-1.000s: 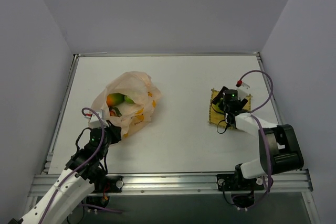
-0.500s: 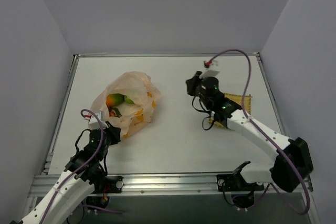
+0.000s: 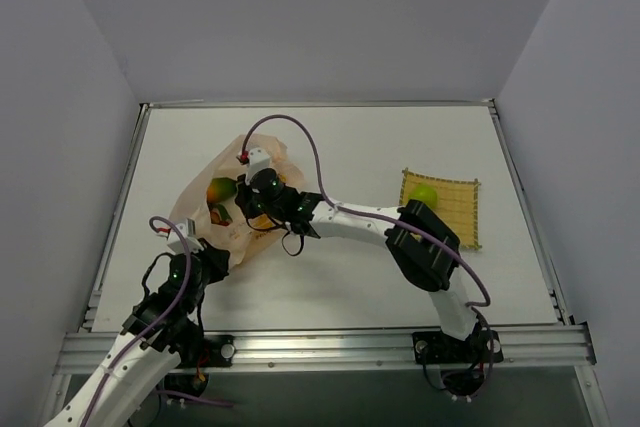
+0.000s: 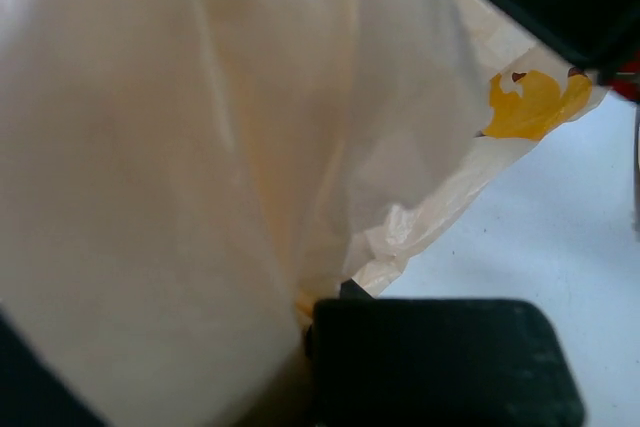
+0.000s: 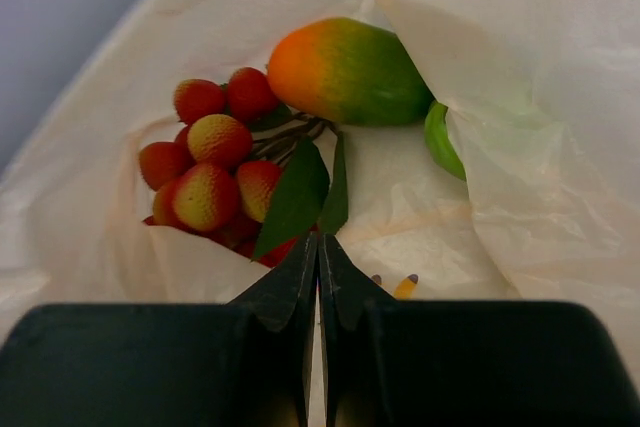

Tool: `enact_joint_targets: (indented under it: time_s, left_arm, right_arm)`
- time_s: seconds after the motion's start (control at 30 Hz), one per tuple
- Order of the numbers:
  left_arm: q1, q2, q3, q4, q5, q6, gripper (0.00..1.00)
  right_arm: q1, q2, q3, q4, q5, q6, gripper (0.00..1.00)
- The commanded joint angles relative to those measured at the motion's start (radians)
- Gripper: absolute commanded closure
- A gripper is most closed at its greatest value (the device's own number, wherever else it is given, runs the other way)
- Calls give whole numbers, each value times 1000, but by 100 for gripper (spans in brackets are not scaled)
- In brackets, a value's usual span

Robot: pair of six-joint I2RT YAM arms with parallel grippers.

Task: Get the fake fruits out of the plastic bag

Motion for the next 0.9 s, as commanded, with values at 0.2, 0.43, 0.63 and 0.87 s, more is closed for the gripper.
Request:
enact_joint_targets:
  time_s: [0.2, 0.43, 0.63, 0.87]
  left_arm:
    - [-4, -11, 26, -17, 5, -21, 98]
    - [-4, -11, 26, -17, 8, -18, 98]
    - [-4, -14, 29, -19, 7, -18, 98]
    - [-4, -13, 29, -17, 8, -17, 98]
  right_arm:
    - [-20, 216, 176, 9, 225, 134, 82]
    - [-42, 270, 215, -14, 340, 200, 39]
    - [-65, 324, 271, -26, 368, 229, 25]
    - [-83, 398, 379, -25, 411, 261, 15]
